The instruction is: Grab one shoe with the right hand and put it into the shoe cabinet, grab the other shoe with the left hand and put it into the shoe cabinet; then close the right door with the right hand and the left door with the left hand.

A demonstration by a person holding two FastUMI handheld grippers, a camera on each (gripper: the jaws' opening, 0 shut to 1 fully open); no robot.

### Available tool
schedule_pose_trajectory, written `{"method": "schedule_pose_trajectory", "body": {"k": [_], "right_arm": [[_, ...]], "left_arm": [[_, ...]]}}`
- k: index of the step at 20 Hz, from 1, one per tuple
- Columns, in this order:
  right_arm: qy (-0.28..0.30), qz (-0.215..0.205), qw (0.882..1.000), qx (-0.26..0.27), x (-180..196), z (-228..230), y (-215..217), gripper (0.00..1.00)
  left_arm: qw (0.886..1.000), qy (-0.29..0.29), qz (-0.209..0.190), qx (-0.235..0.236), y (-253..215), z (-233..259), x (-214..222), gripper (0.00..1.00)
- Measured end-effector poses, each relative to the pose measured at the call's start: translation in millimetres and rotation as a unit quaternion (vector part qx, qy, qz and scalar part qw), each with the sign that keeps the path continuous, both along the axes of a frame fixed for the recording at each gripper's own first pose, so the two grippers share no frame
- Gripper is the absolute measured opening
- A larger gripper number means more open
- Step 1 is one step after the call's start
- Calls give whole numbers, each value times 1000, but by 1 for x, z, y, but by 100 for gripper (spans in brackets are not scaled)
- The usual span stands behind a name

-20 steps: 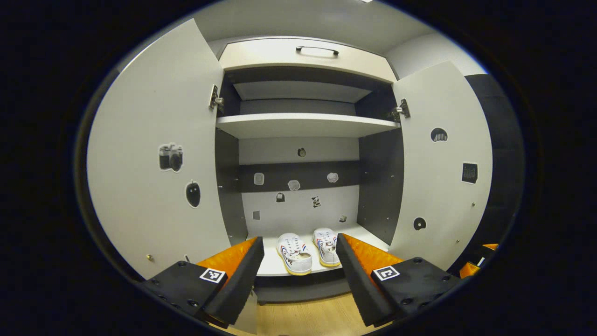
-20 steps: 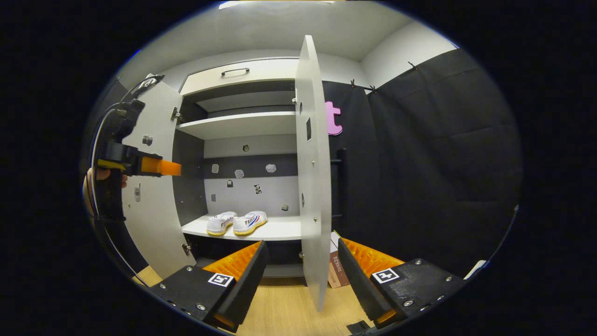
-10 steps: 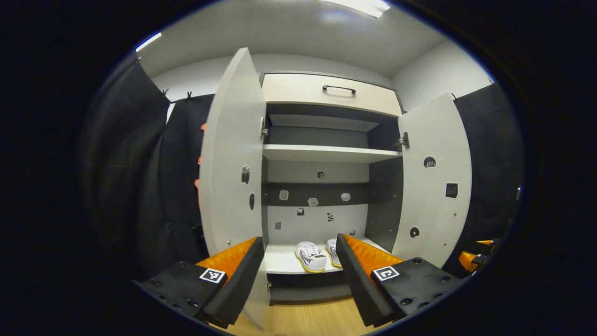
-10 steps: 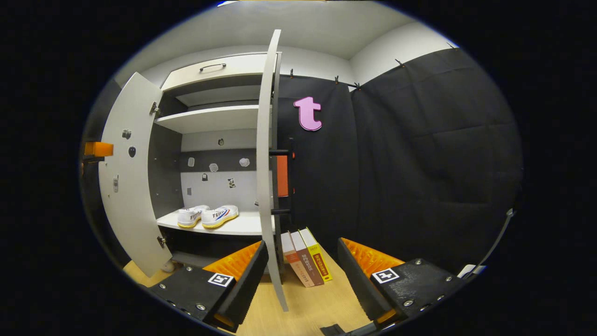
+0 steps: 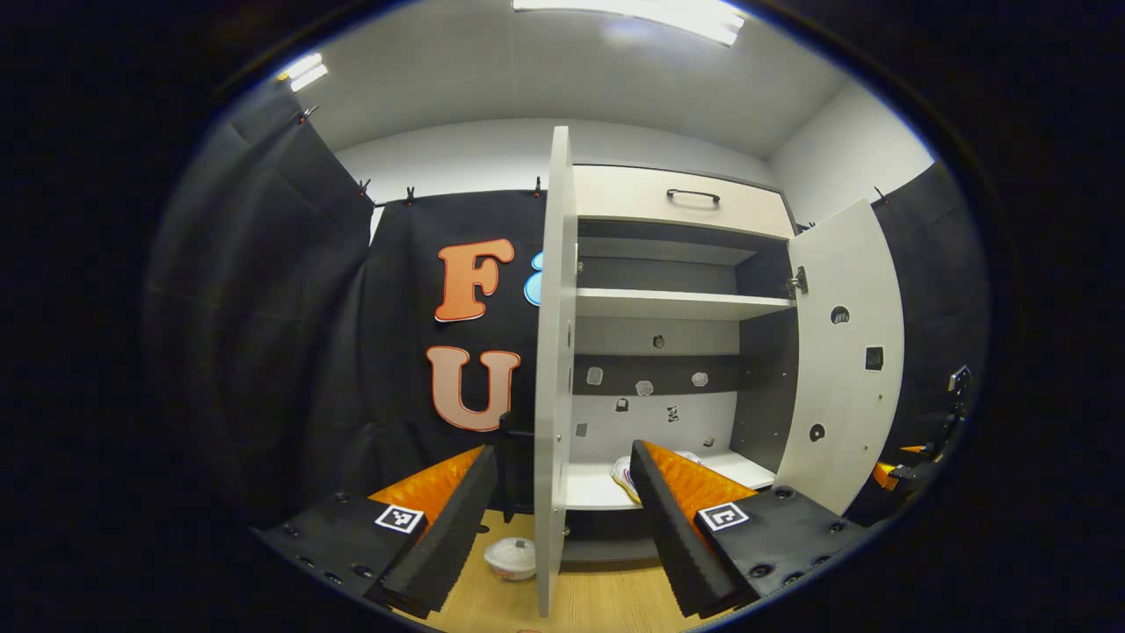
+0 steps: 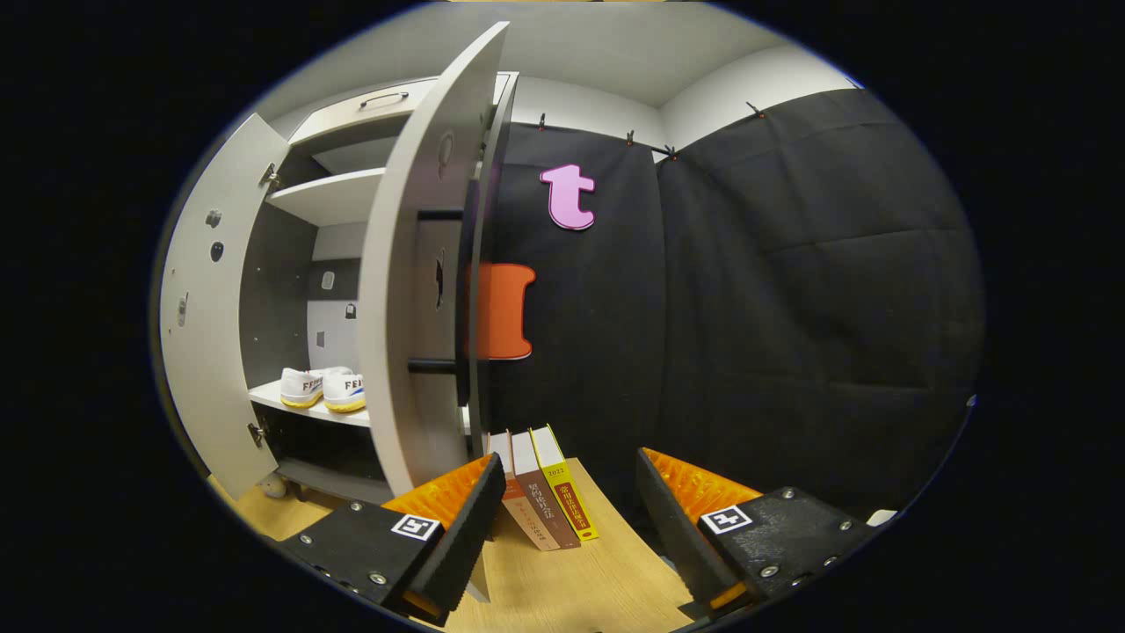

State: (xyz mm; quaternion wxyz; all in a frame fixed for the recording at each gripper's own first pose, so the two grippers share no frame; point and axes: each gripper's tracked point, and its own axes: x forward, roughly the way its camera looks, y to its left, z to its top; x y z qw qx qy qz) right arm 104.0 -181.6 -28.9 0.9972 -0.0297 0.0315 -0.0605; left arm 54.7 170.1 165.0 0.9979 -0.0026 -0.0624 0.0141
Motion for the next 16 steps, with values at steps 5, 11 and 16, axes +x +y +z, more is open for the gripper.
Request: {"method": "schedule_pose_trajectory", "body": {"k": [5,11,16], "right_arm": [[-7,28,999,14,28,-10,14,92],[-6,47,999,14,30,-10,34,88],[2,84,996,22,35,-14,82,88]], "left_arm": [[998,-3,58,22,52,-7,-13,97],[997,8,81,3,93,-16,-18,97],[996,-1,86,1,98,-12,-16,97]]}}
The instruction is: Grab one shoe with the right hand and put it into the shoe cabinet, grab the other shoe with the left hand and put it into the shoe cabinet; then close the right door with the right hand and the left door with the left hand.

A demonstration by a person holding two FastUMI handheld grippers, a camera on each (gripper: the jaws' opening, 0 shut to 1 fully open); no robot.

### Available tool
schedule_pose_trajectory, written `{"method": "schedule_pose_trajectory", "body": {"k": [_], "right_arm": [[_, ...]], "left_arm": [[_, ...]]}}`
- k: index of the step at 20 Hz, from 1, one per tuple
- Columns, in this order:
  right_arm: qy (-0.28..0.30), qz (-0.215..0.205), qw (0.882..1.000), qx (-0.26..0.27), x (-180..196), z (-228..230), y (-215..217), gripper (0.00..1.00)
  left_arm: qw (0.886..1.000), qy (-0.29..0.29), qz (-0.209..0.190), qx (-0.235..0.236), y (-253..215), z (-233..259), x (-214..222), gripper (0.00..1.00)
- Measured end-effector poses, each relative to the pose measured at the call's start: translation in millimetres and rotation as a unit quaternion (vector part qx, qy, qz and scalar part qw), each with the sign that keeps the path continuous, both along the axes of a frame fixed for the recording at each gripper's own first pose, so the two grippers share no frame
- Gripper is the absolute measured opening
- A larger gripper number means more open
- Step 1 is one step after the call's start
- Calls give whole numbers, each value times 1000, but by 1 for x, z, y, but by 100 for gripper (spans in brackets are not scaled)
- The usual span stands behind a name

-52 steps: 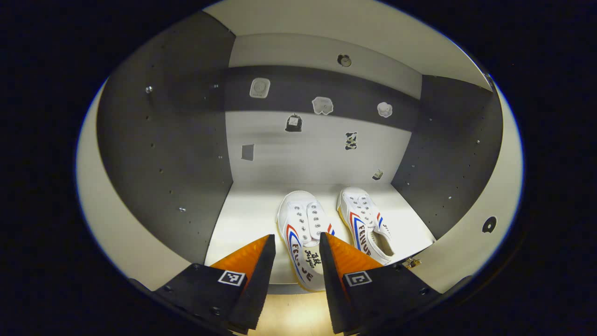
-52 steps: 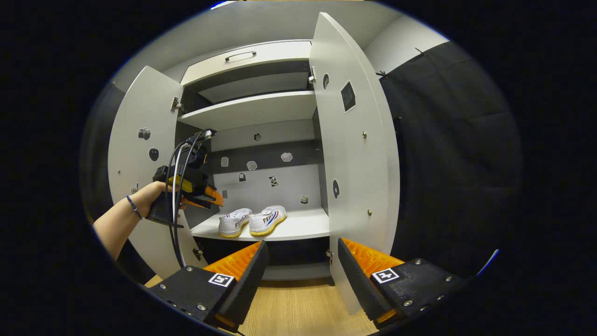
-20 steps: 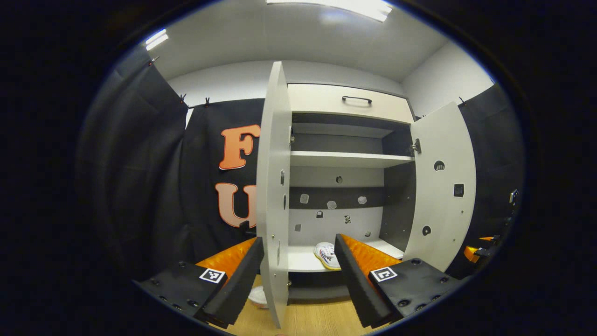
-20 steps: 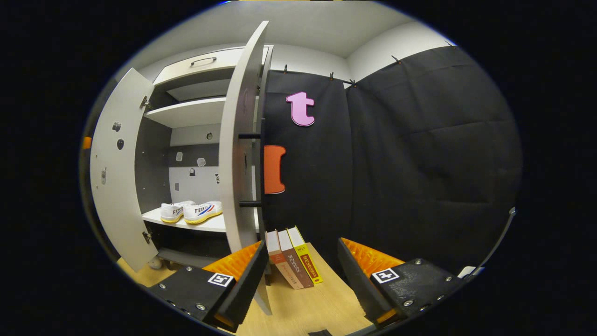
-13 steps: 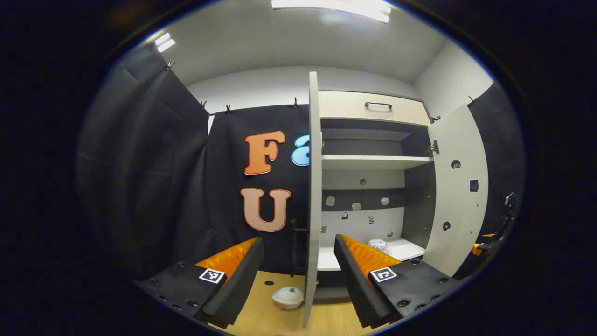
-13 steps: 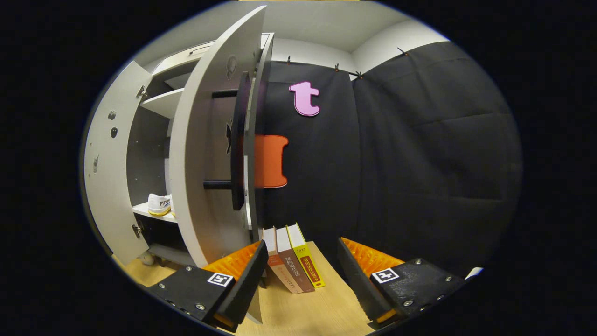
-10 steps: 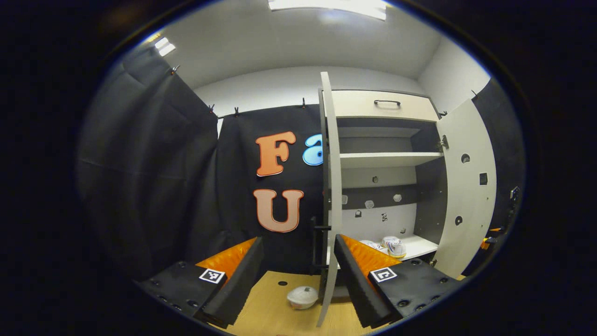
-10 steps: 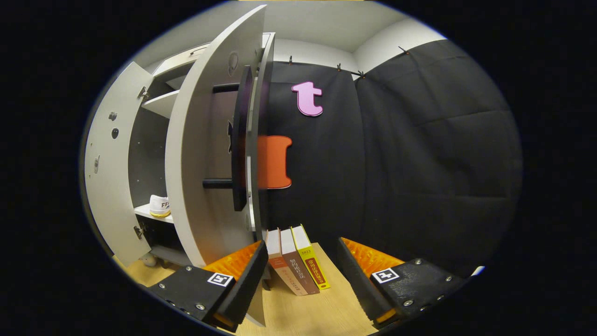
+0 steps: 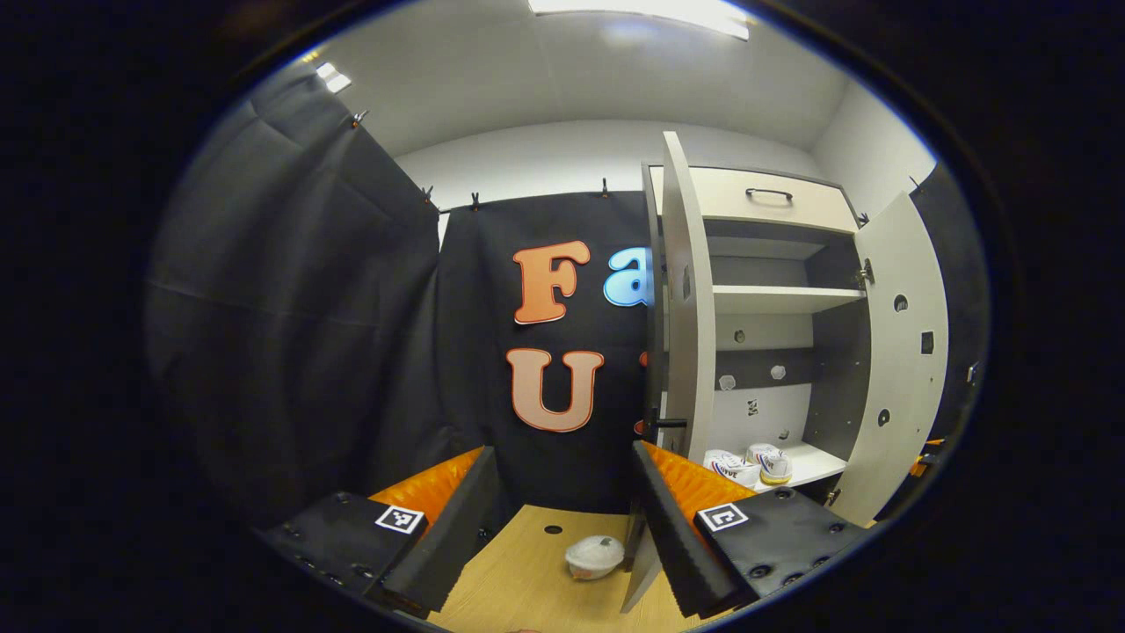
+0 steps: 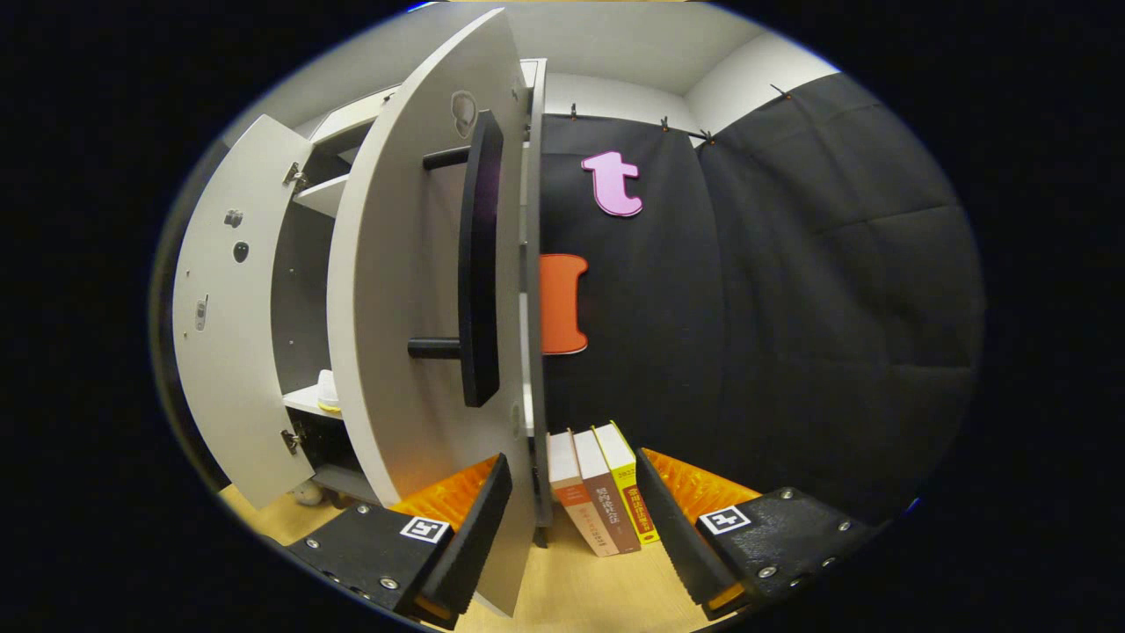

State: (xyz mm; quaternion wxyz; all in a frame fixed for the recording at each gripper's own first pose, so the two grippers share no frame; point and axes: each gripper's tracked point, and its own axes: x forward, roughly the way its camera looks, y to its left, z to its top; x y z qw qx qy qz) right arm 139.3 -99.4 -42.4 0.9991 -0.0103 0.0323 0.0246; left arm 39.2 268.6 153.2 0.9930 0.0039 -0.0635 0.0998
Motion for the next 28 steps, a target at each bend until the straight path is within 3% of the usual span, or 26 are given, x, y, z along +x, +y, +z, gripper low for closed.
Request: {"method": "schedule_pose_trajectory", "body": {"k": [3,16,28], "right_arm": [[-5,39,999,11,2,3,41,88],[-11,86,996,-23,68,-11,144,91],[8,75,997,-32,104,-4,172,91]], "left_arm": [[1000,-1,-1,-4,4,0,-1,97],[1000,25,6,-11,17,-18,14,97],[998,67,-8,-11,8,-76,49,96]]}}
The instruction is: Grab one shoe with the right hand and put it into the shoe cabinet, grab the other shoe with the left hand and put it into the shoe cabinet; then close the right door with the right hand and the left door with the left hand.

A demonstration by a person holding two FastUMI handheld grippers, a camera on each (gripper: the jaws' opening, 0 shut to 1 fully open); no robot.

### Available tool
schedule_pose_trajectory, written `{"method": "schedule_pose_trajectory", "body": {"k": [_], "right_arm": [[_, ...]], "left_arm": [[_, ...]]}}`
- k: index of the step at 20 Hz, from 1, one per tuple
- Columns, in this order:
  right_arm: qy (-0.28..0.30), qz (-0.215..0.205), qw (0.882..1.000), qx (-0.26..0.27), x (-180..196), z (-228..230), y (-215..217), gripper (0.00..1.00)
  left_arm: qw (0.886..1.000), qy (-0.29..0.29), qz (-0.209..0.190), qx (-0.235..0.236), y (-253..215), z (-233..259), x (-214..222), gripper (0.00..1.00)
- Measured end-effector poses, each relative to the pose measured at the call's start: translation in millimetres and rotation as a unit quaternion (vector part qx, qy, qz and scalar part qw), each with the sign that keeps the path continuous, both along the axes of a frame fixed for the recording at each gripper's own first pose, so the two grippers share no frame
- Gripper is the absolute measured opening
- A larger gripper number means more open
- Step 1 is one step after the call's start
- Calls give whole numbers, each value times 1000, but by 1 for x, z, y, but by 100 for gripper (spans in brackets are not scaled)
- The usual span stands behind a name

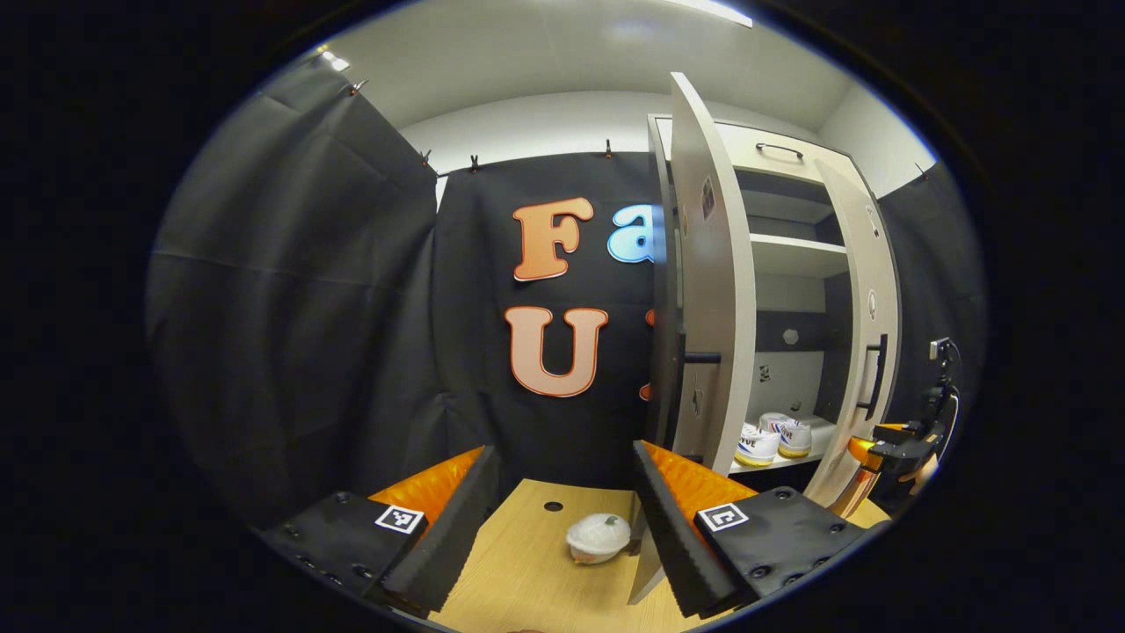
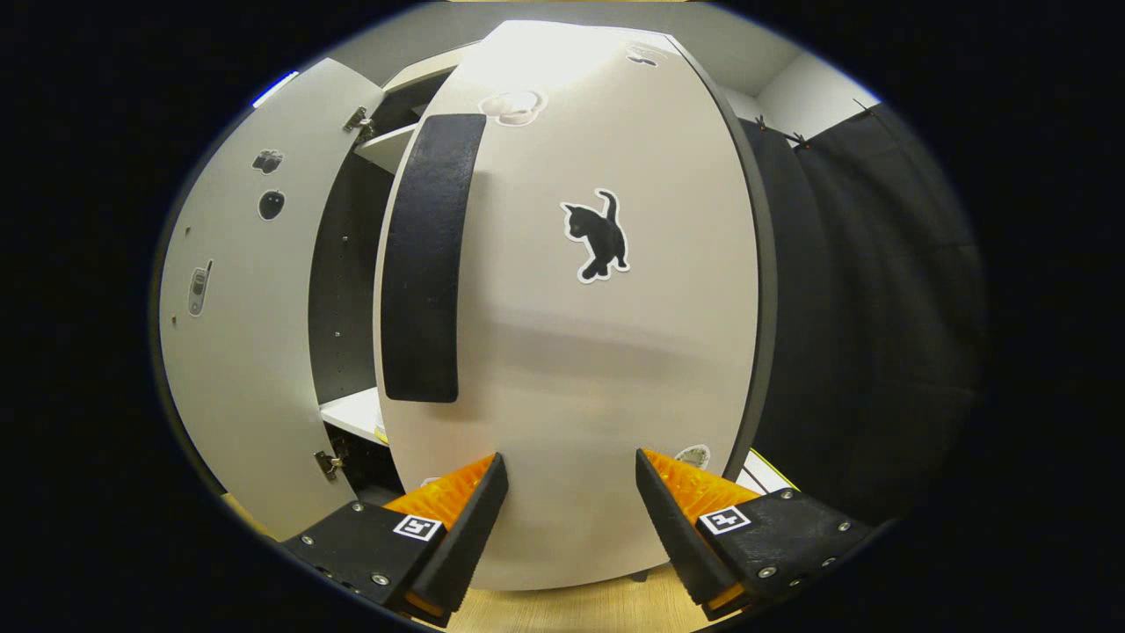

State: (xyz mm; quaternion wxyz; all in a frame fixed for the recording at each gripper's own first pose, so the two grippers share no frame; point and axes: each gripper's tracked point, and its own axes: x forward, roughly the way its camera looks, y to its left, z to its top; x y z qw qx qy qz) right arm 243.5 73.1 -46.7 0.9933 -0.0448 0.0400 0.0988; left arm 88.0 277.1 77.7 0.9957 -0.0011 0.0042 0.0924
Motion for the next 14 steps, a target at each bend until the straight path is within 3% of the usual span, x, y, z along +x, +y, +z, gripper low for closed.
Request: {"method": "schedule_pose_trajectory", "body": {"k": [8,14], "right_arm": [[7,-18,1000,-1,27,1,14,91],[12,-25,1000,0,20,3,16,91]], "left_arm": [[999,27,-19,10,-14,-51,25,96],[997,55,-56,-12,-36,-94,53,98]]}}
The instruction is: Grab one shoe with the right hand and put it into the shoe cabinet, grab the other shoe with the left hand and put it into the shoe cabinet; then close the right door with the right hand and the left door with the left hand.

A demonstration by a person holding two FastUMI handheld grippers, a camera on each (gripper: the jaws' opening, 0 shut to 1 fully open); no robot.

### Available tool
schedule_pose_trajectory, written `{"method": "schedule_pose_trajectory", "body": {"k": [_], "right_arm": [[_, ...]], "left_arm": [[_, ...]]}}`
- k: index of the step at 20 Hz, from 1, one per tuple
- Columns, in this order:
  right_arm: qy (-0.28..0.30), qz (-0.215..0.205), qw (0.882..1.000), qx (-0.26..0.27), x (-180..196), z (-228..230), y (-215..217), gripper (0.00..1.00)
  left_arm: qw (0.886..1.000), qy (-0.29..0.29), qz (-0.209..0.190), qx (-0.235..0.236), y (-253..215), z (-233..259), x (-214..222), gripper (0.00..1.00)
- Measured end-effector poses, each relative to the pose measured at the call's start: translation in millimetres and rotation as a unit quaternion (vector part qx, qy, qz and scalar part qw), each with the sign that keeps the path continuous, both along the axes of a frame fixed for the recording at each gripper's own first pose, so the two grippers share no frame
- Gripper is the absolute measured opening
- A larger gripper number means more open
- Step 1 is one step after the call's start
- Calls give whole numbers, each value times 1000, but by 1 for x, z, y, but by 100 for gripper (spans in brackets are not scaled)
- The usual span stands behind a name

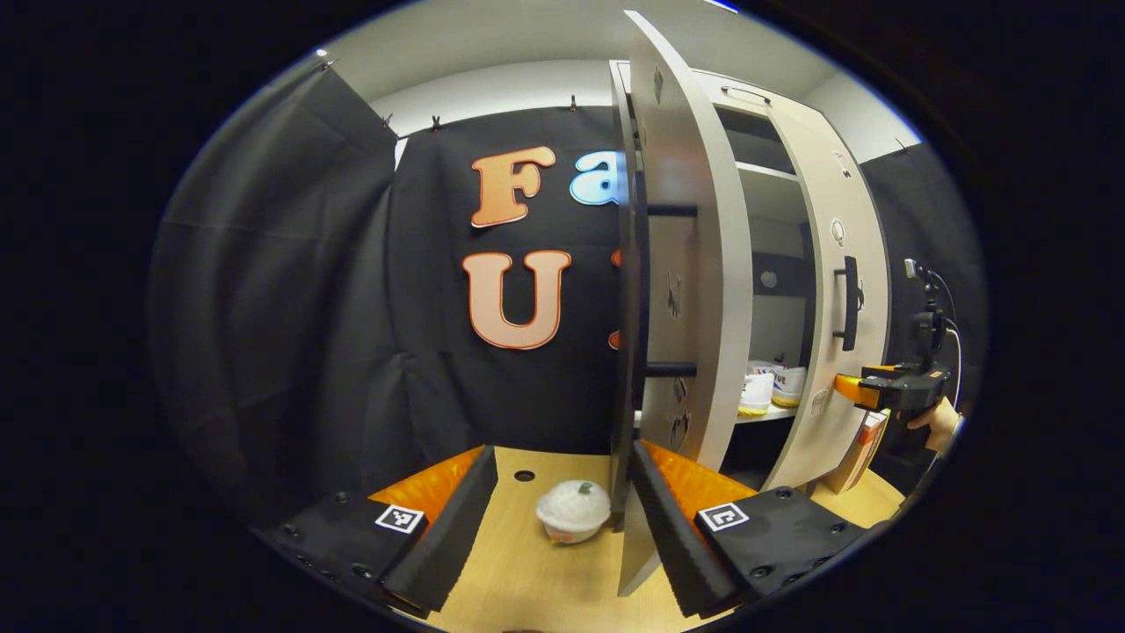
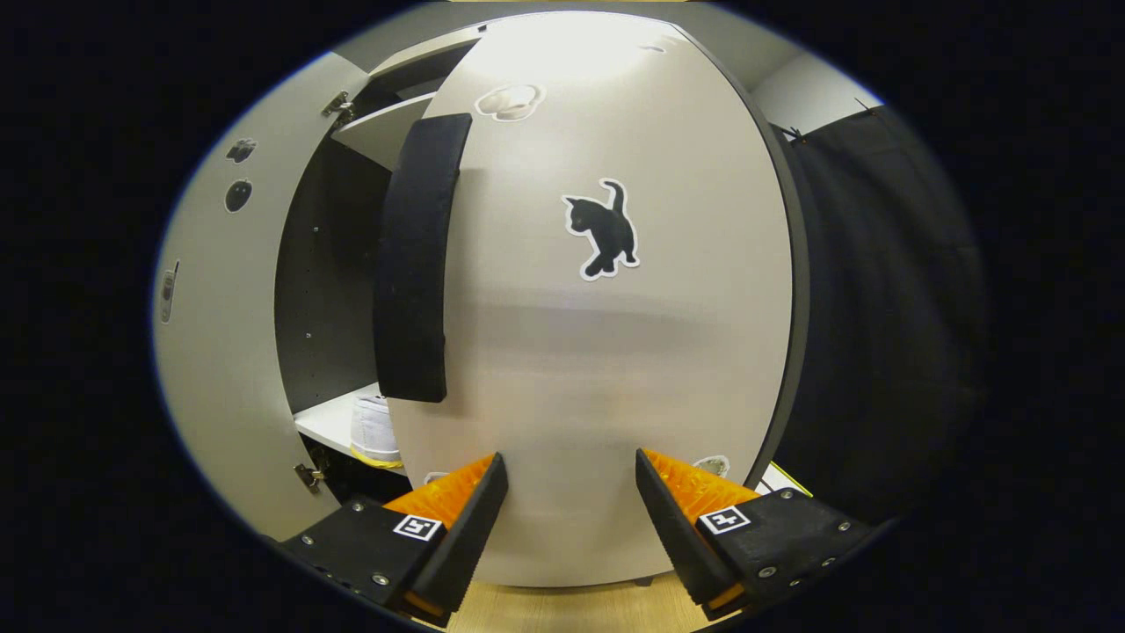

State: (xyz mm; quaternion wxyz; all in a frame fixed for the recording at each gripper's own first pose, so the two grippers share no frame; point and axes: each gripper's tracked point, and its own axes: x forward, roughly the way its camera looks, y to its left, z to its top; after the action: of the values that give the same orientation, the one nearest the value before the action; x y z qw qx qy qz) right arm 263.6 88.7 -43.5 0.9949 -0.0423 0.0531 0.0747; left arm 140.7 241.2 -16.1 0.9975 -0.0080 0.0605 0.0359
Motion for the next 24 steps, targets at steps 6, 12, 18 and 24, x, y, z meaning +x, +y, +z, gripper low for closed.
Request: {"method": "schedule_pose_trajectory", "body": {"k": [6,12,18,24], "right_arm": [[-14,3,1000,-24,-32,10,-12,93],[-24,-1,1000,-14,-69,33,-32,93],[-26,-12,1000,11,-98,62,-50,94],[-31,-24,999,21,-126,84,-75,94]], "left_arm": [[1000,0,-24,-7,-8,-4,2,94],[999,0,-48,-7,-32,-3,4,95],[996,-3,-88,-9,-77,-4,9,92],[992,0,-127,-14,-121,-10,25,92]]}}
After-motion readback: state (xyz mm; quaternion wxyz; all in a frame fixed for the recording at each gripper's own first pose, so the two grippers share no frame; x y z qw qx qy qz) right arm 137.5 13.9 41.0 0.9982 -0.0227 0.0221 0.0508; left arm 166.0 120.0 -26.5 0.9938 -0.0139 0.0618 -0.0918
